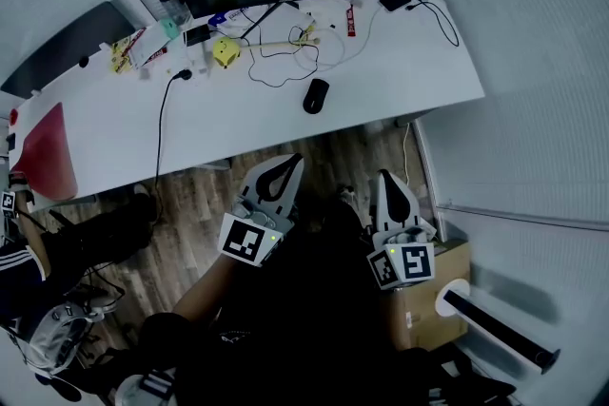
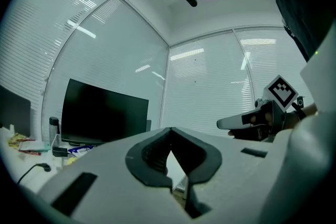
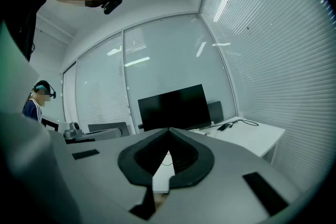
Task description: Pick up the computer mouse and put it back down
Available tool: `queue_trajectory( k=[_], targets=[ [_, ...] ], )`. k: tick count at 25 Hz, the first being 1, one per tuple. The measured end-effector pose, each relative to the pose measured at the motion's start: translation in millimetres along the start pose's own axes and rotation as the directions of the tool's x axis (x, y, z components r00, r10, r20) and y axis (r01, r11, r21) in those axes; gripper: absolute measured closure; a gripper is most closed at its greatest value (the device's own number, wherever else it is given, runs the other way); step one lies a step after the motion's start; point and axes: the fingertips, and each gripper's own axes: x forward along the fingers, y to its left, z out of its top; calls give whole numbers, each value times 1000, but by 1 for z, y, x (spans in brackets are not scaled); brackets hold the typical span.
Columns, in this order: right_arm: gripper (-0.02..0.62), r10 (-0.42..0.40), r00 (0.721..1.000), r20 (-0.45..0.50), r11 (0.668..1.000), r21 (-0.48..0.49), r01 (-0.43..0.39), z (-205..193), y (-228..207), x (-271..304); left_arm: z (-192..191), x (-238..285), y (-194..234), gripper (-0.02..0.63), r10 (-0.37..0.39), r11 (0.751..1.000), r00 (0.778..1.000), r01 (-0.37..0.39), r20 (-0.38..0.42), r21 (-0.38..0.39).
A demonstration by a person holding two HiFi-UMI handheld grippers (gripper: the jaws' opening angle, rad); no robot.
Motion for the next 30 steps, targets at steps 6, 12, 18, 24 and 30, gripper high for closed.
queue_trajectory(
  k=[6, 12, 18, 24, 30],
  targets=[
    [597, 39, 999, -17, 999, -2, -39, 0, -12, 28, -7, 12, 14, 600, 54, 998, 998, -54, -23, -9],
    [597, 120, 992, -43, 993, -11, -120, 6, -28, 66, -7, 46, 27, 600, 109, 994, 994, -109, -12, 5],
    [597, 201, 977, -76, 979, -11, -202, 15, -64, 110, -13, 90, 33, 600, 176, 984, 984, -175, -23, 14],
    [597, 294, 950, -106, 954, -18, -298, 34, -90, 160, -13, 135, 47, 600, 246, 969, 968, -246, -38, 19],
    [597, 380, 916, -129, 923, -10, -384, 44, -111, 196, -17, 165, 53, 600, 339, 941, 940, -339, -46, 12]
  ],
)
